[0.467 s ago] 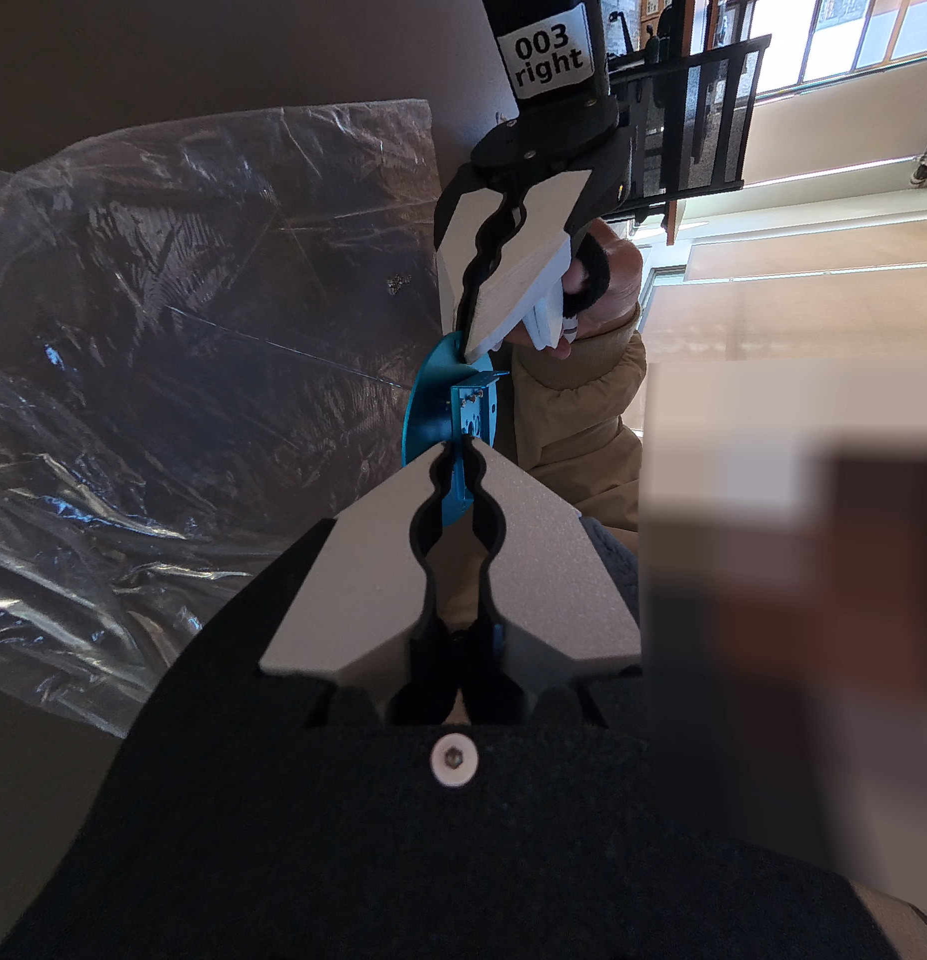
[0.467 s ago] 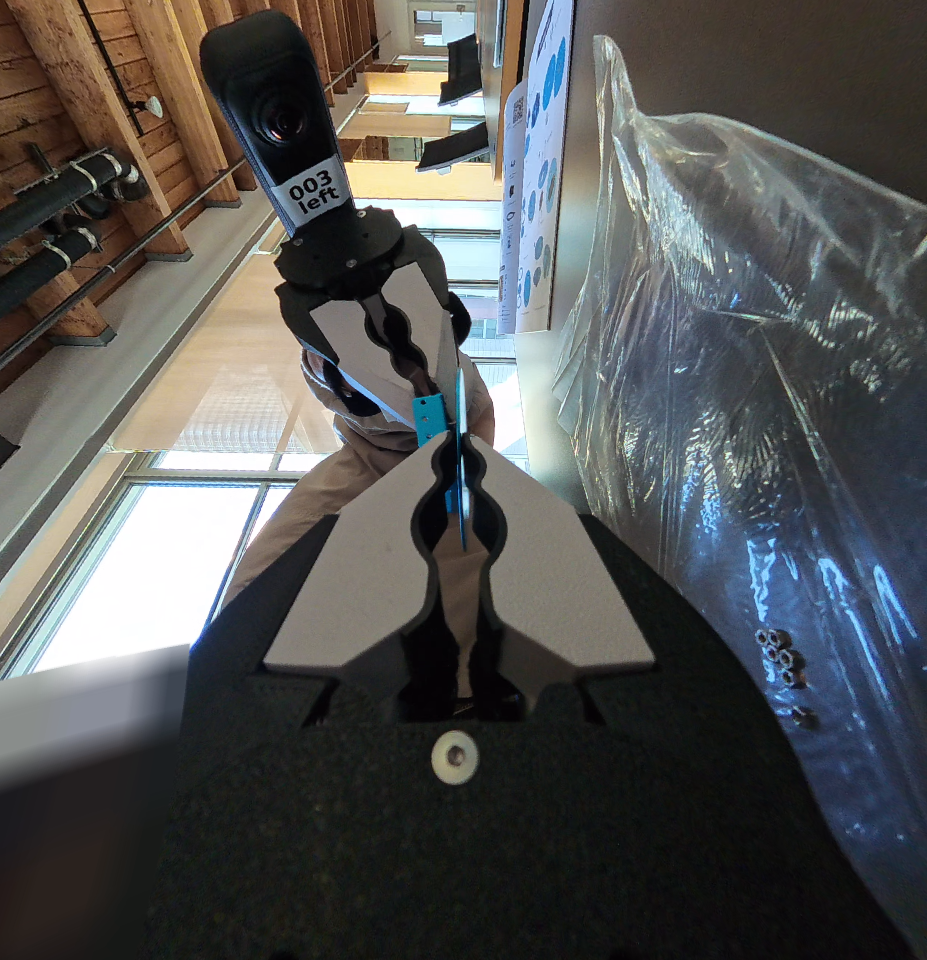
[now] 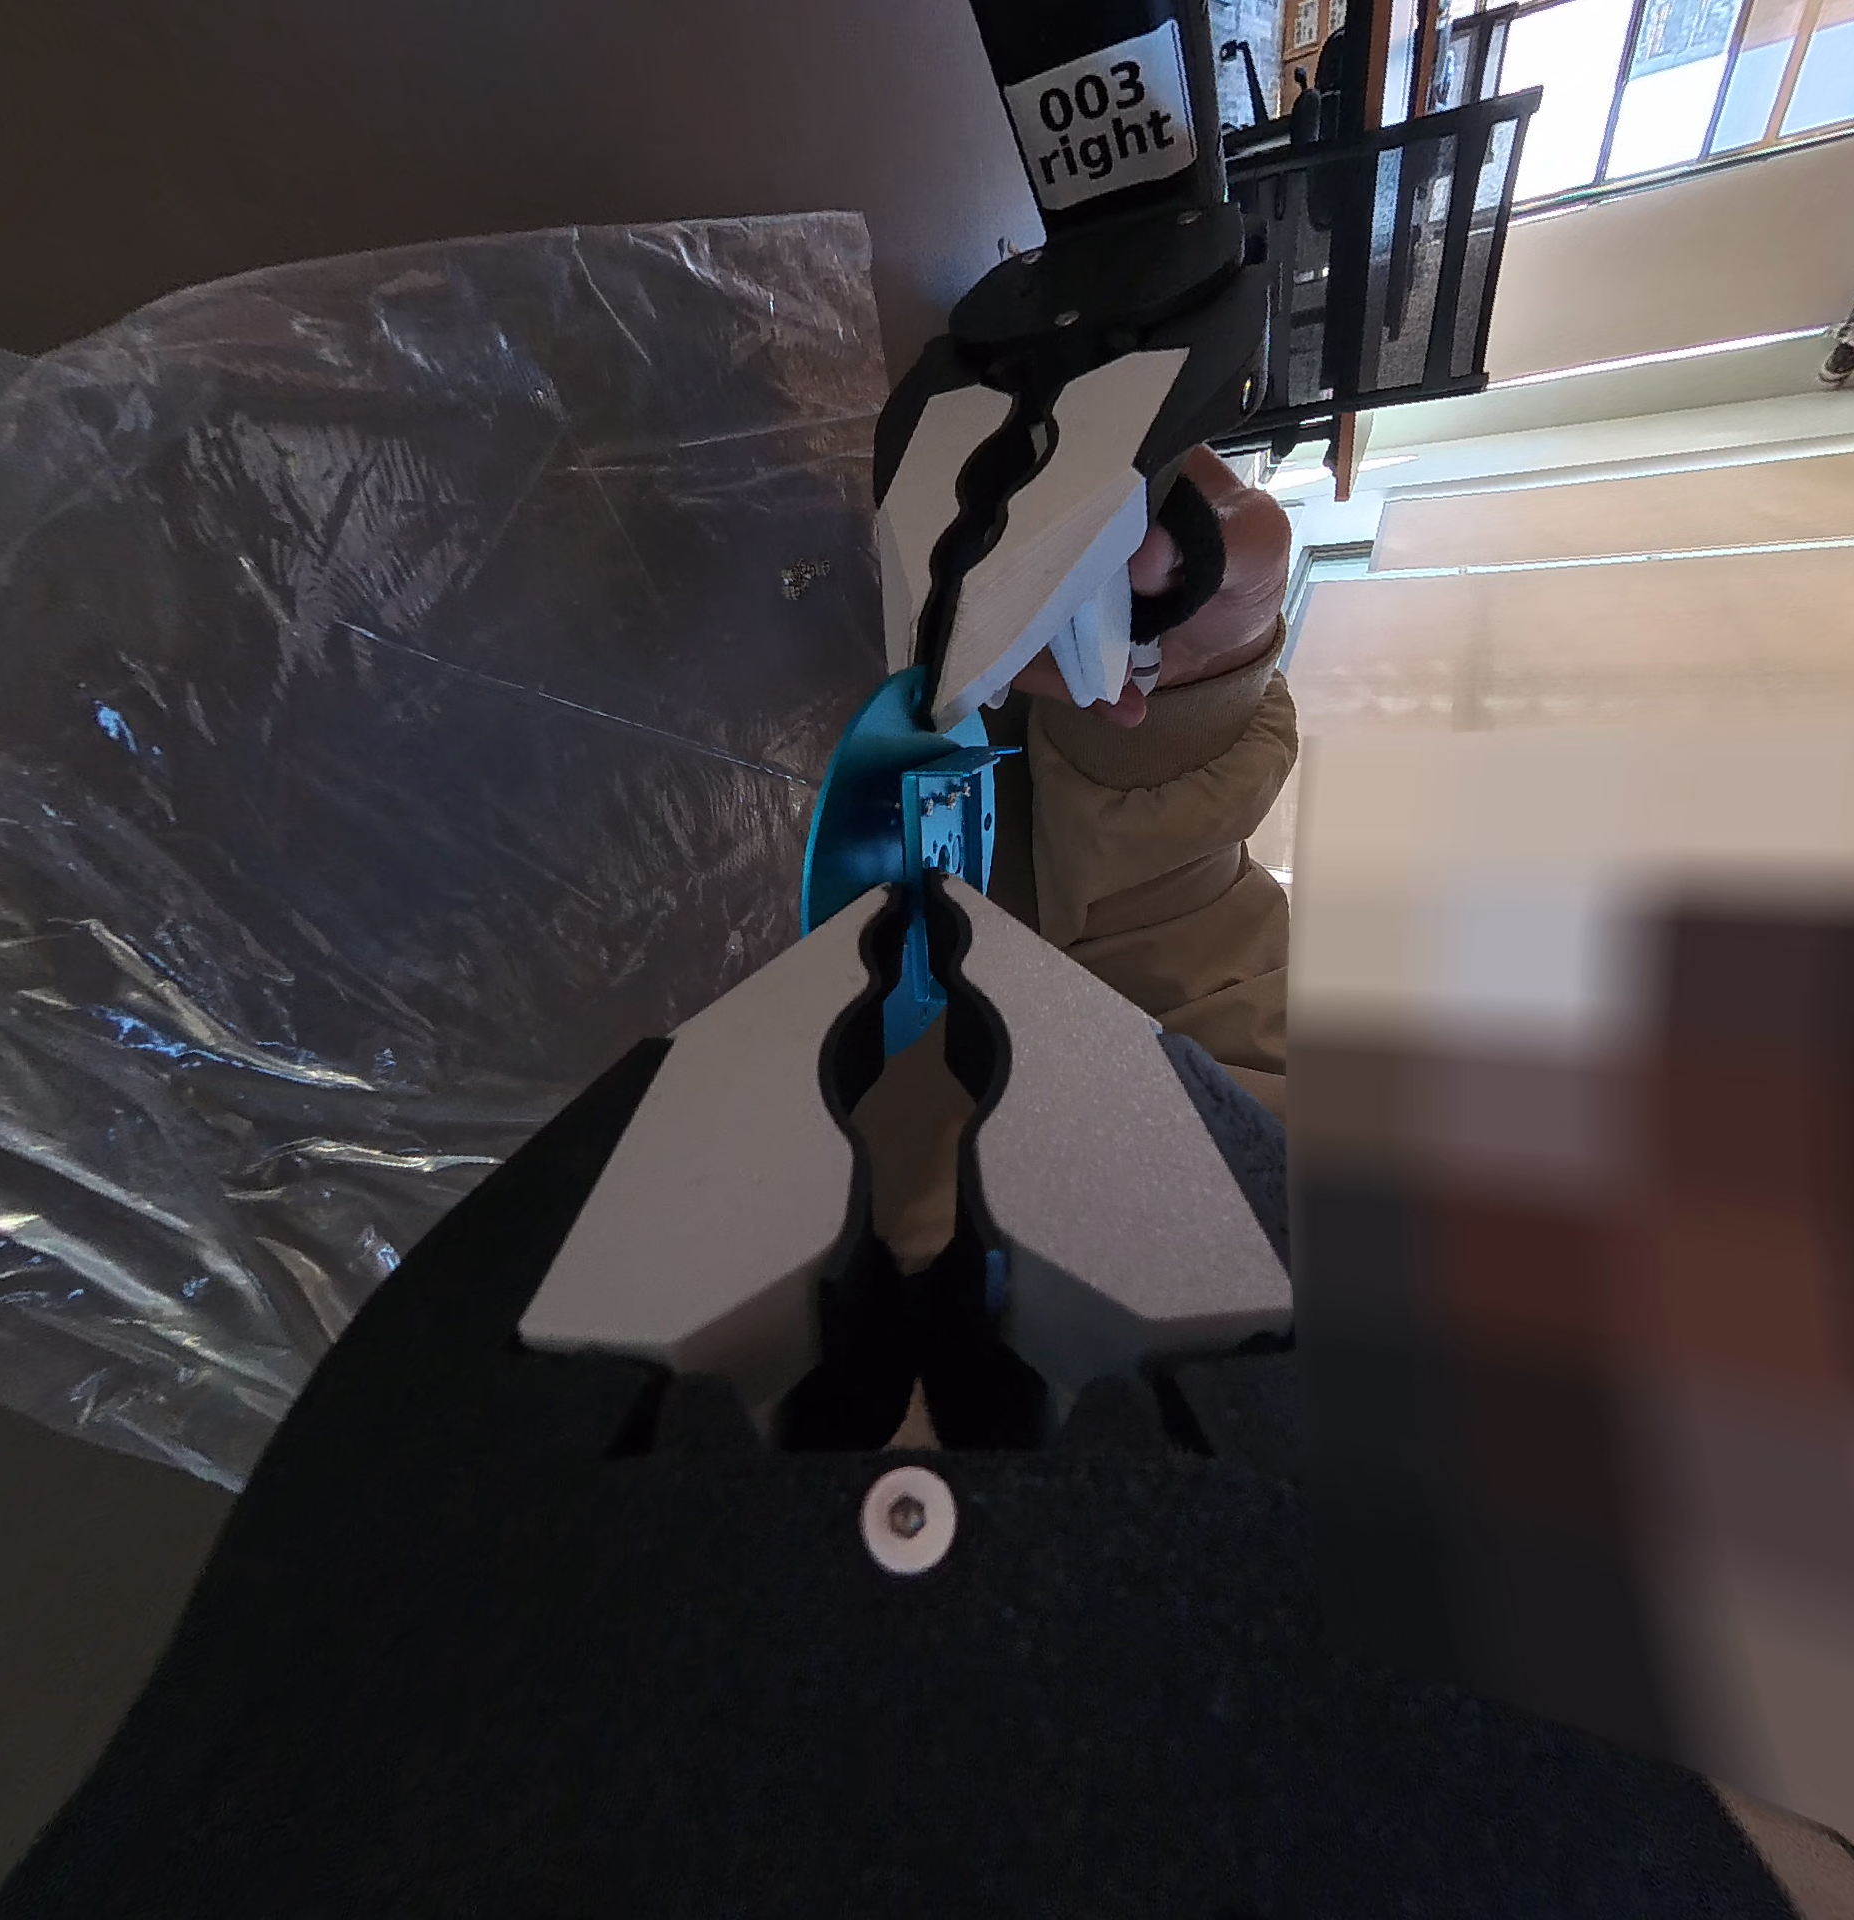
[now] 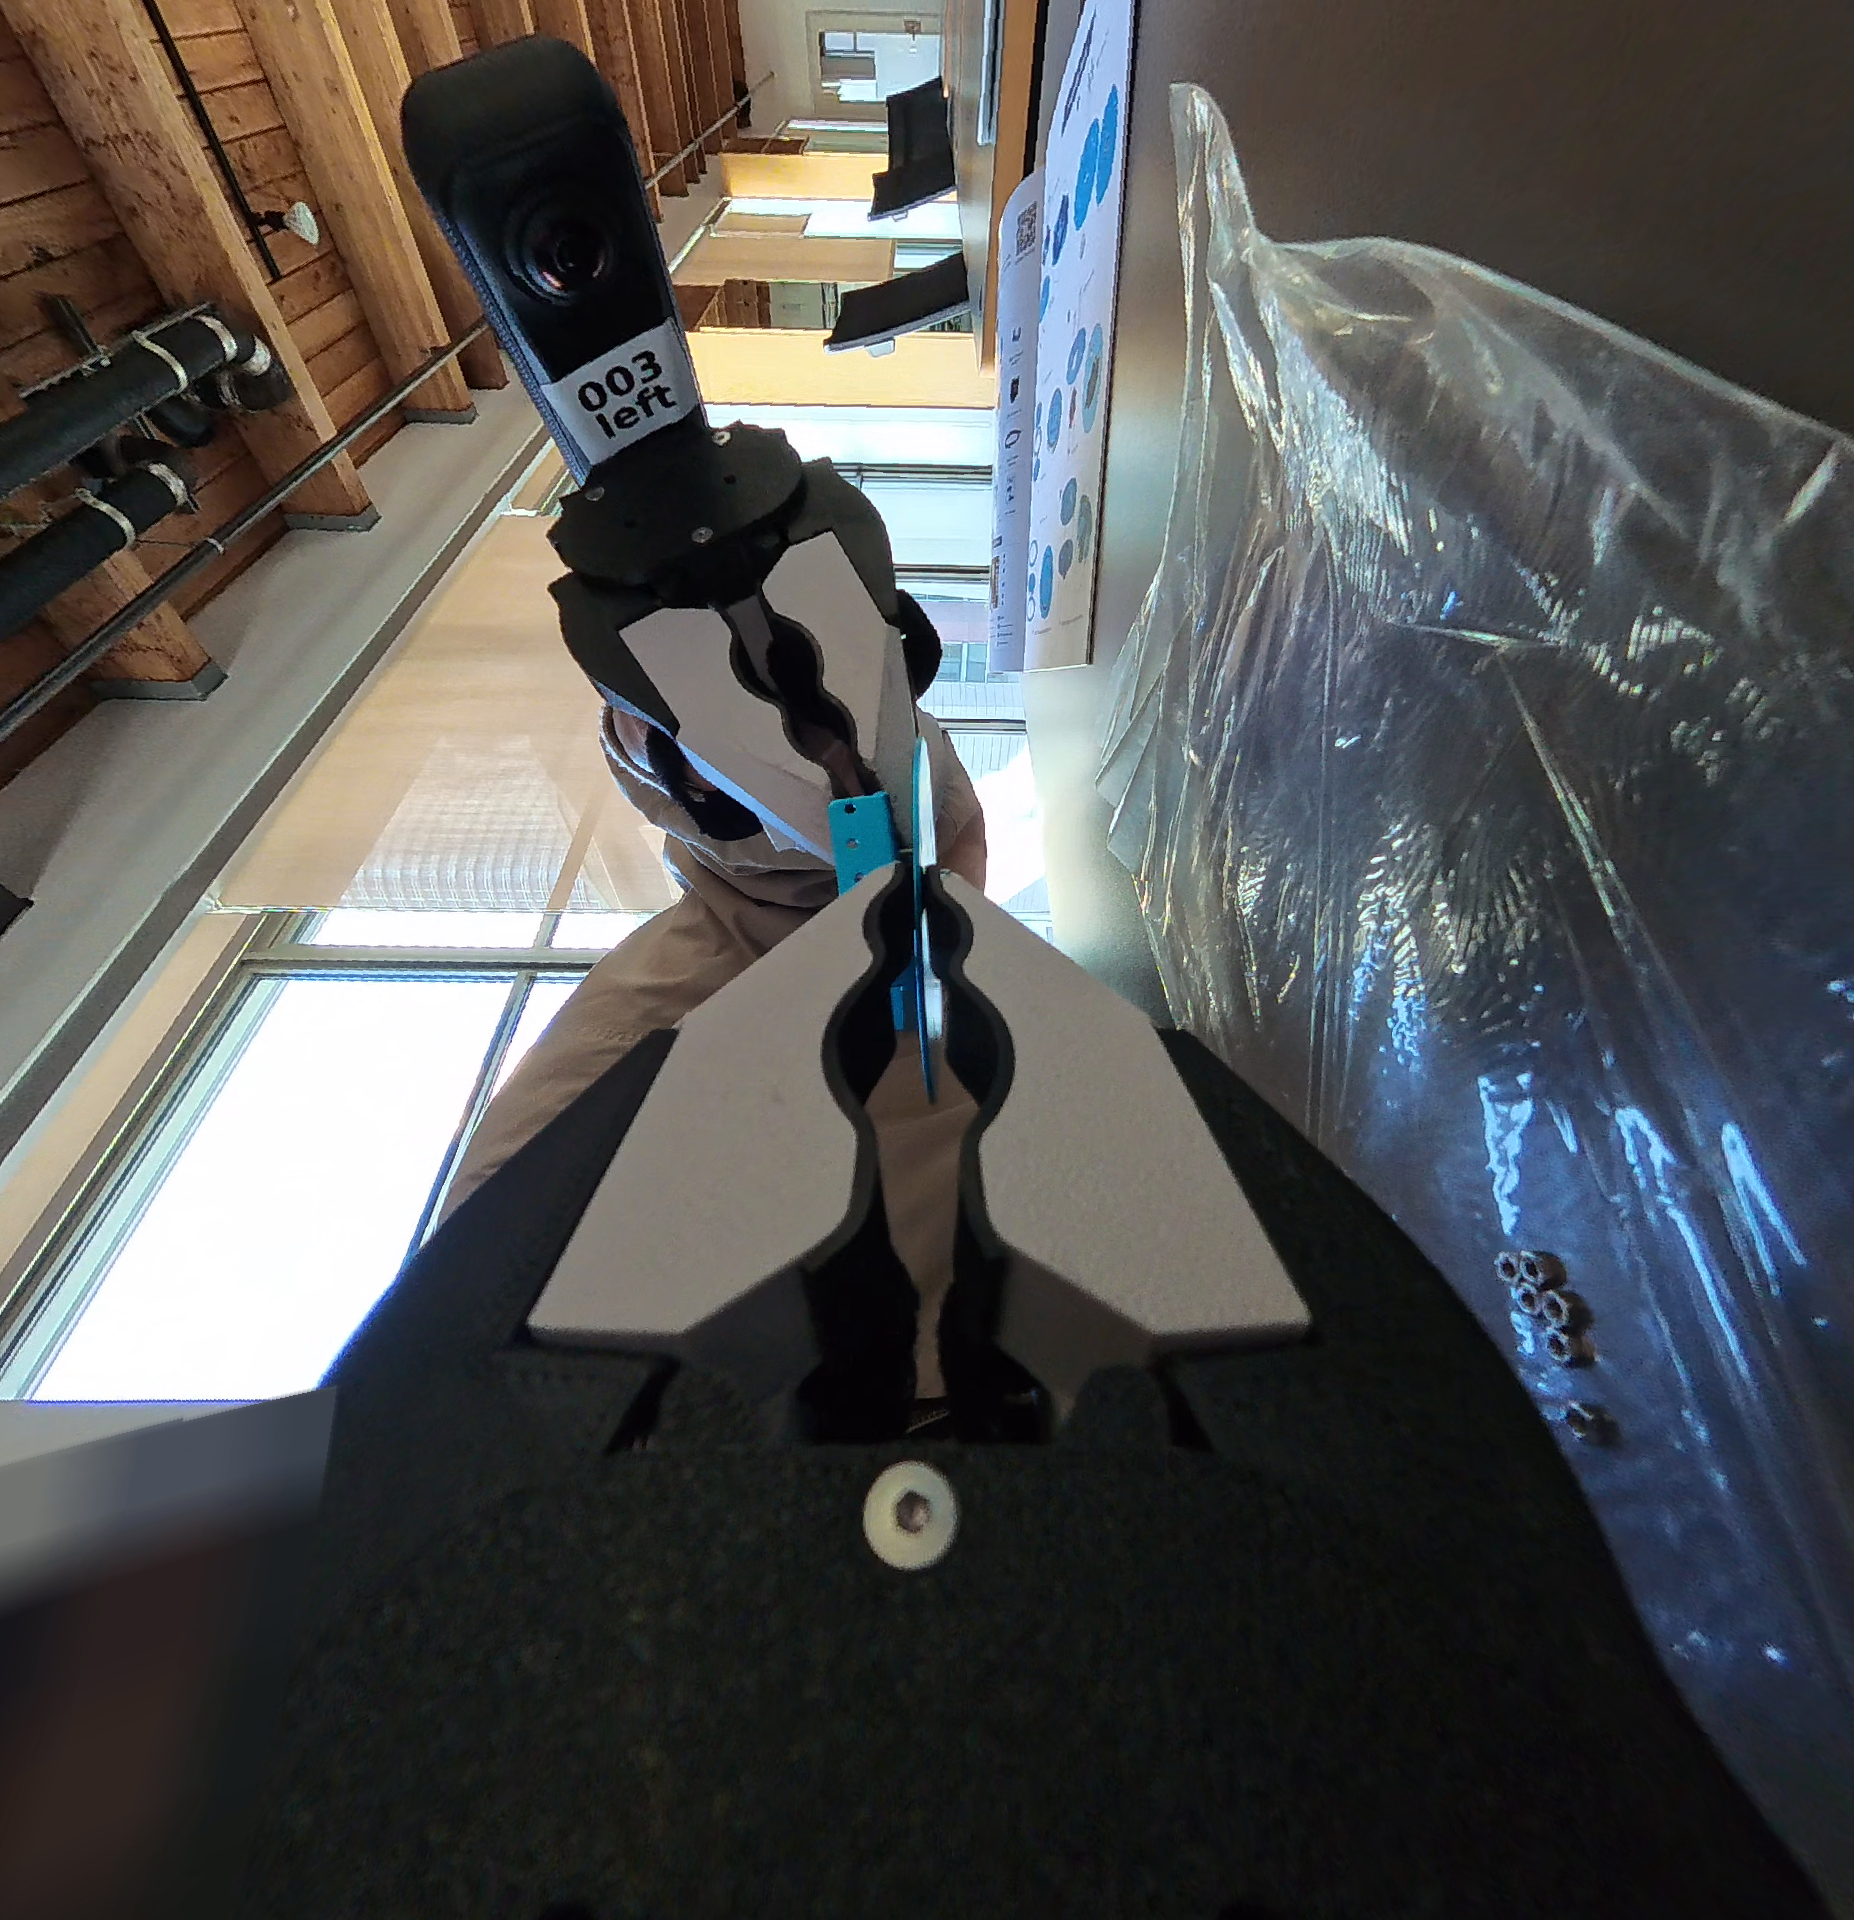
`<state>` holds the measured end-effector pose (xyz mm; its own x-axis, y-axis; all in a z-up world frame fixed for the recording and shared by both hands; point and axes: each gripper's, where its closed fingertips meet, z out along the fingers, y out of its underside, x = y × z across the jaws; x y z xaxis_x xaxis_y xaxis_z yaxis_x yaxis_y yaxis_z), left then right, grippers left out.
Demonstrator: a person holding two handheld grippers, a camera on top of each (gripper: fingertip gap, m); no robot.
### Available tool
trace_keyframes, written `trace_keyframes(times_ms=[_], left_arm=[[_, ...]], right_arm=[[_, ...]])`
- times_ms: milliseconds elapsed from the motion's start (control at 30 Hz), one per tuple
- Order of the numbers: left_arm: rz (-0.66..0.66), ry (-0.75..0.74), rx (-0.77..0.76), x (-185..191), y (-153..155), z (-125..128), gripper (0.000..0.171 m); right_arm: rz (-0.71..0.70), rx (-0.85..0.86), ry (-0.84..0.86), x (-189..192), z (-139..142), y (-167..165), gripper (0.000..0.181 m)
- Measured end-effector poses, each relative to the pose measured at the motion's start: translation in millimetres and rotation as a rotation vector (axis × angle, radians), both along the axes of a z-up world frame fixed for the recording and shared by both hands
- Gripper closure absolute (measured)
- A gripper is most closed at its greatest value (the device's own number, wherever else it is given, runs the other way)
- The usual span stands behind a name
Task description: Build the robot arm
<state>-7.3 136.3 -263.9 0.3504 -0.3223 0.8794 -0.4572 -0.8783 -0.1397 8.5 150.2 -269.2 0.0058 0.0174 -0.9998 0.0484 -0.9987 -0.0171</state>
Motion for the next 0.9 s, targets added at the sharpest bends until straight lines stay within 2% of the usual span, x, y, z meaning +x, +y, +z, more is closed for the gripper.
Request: trace_keyframes(times_ms=[33,433,900], left_arm=[[0.001,-0.001,-0.001,0.1,0.1,0.0,0.17],[0.001,0.002,0.006,0.3,0.2,-0.4,0.17],[-0.003,0.046,0.106,-0.6,2.5,-3.4,0.17]], right_arm=[[0.0,0.0,0.0,0.1,0.0,0.0,0.181],[0.001,0.002,-0.009,0.0,-1.3,-0.1,0.181],[-0.003,0.0,-0.021,0.6,-4.6,0.9,0.181]])
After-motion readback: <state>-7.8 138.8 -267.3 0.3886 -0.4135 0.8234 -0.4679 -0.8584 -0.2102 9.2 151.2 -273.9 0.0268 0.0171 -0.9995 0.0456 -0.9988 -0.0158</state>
